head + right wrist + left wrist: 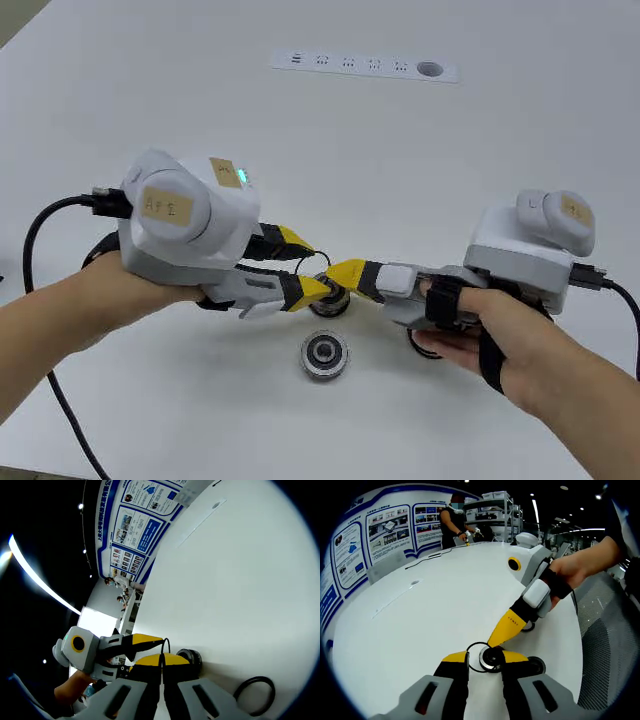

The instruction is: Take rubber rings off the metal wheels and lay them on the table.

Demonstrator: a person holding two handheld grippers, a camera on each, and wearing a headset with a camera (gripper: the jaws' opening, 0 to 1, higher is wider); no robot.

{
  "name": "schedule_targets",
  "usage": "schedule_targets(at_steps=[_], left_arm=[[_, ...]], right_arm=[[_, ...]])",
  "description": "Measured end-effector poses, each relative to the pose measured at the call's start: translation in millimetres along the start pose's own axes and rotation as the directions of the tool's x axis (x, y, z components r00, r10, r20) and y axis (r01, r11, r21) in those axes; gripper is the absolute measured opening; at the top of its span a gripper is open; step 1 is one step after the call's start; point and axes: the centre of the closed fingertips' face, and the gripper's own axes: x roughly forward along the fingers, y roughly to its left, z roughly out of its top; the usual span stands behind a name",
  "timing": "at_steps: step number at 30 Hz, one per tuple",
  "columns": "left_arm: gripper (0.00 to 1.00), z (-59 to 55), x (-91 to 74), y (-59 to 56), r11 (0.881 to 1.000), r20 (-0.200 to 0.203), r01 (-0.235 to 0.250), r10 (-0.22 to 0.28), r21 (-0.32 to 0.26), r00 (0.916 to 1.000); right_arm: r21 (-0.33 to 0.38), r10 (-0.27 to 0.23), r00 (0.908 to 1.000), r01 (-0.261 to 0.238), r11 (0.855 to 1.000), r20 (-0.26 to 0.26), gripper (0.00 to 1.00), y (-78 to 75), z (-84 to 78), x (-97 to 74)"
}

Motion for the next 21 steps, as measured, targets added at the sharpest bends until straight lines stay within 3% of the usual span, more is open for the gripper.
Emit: schedule_targets(at_steps=[5, 9, 15, 21], left_arm=[[0.27, 6.9, -4.1, 2.7, 1.000, 0.030, -0.019, 0.019, -0.020, 0.9994], [0.27, 8.3, -3.3, 0.7, 1.000, 0.033, -0.016, 0.016, -0.022, 0.9993], [0.30, 11.3, -3.5, -2.2, 1.000, 0.041, -0.014, 0.014, -0.019, 0.9991], [0.31, 12.0, -6.5, -1.3, 1.000, 0.043, -0.022, 0.022, -0.015, 0.9988]], right_arm=[[0.015, 0.006, 0.9991, -0.007, 1.000, 0.043, 0.02, 1.8, 13.1, -12.6], [0.040, -0.020, 0.9965, 0.016, 0.999, 0.081, 0.02, -8.3, 19.2, -27.6], [0.082, -0.069, 0.9910, 0.060, 0.995, 0.115, 0.02, -26.7, 19.6, -52.0], [0.122, -0.120, 0.9835, 0.103, 0.987, 0.136, 0.02, -42.7, 9.9, -74.7]])
